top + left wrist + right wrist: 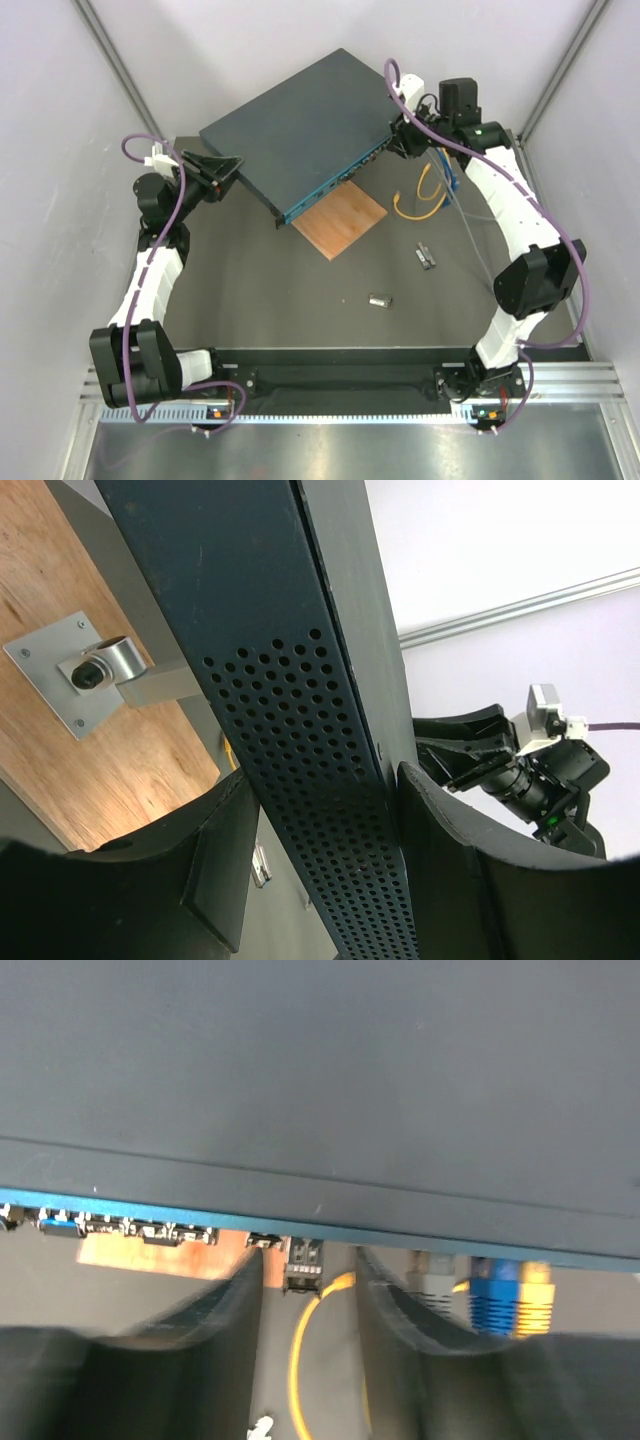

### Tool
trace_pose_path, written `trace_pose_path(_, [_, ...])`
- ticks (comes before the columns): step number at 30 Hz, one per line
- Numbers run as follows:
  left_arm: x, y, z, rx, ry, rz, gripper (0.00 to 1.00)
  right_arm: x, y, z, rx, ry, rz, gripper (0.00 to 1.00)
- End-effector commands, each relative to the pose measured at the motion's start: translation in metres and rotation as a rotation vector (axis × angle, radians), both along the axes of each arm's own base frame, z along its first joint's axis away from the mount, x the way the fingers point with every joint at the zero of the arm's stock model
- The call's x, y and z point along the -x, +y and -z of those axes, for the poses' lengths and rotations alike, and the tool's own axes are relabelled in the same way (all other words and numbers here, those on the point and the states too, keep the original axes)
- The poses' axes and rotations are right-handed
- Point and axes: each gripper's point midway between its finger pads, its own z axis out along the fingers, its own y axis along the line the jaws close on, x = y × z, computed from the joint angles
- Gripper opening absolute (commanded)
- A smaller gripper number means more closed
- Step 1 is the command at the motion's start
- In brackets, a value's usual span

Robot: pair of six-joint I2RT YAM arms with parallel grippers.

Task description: Insert the plug into the switch port

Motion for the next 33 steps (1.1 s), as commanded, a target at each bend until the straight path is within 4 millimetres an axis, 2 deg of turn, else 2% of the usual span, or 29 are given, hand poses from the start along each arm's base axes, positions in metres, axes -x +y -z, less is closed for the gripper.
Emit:
trace_pose_path(1, [0.002, -0.003, -0.023, -0.084, -0.136, -0.003, 0.0, 0.003, -0.002, -0.052, -0.031, -0.187, -0.015, 0.43])
trace_pose_path(2, [0.002, -0.003, -0.023, -0.085, -0.137, -0.003, 0.0, 0.007, -0.007, -0.054, -0.024, -0.192, -0.007, 0.47])
trace_pose_path(4, [0.002, -0.002, -0.024, -0.087, -0.141, -0.005, 0.0, 0.011, -0.019, -0.046, -0.006, -0.161, 0.009, 0.54])
trace_pose_path(9, [0.001, -0.002, -0.024, -0.086, -0.139, -0.004, 0.0, 0.017, -0.04, -0.04, 0.022, -0.118, 0.034, 0.62])
trace_pose_path(12, [0.0, -0.002, -0.023, -0.088, -0.14, -0.005, 0.0, 0.018, -0.045, -0.035, 0.031, -0.092, 0.049, 0.56])
trace_pose_path(16, [0.0, -0.002, -0.023, -0.089, -0.139, -0.003, 0.0, 0.012, -0.044, -0.037, 0.009, -0.072, 0.078, 0.35])
trace_pose_path(17, [0.0, -0.002, -0.023, -0.089, -0.139, -0.005, 0.0, 0.008, -0.042, -0.032, 0.005, -0.053, 0.076, 0.34])
trace_pose_path(19, [0.0, -0.001, -0.023, -0.092, -0.141, -0.006, 0.0, 0.009, -0.037, -0.037, -0.024, -0.043, 0.066, 0.29])
trace_pose_path(25, [0.0, -0.002, -0.023, -0.092, -0.141, -0.005, 0.0, 0.007, -0.024, -0.035, -0.062, -0.016, 0.035, 0.25])
trace_pose_path(33, [-0.001, -0.001, -0.023, -0.091, -0.139, -0.008, 0.0, 0.005, -0.015, -0.027, -0.043, -0.005, 0.011, 0.24])
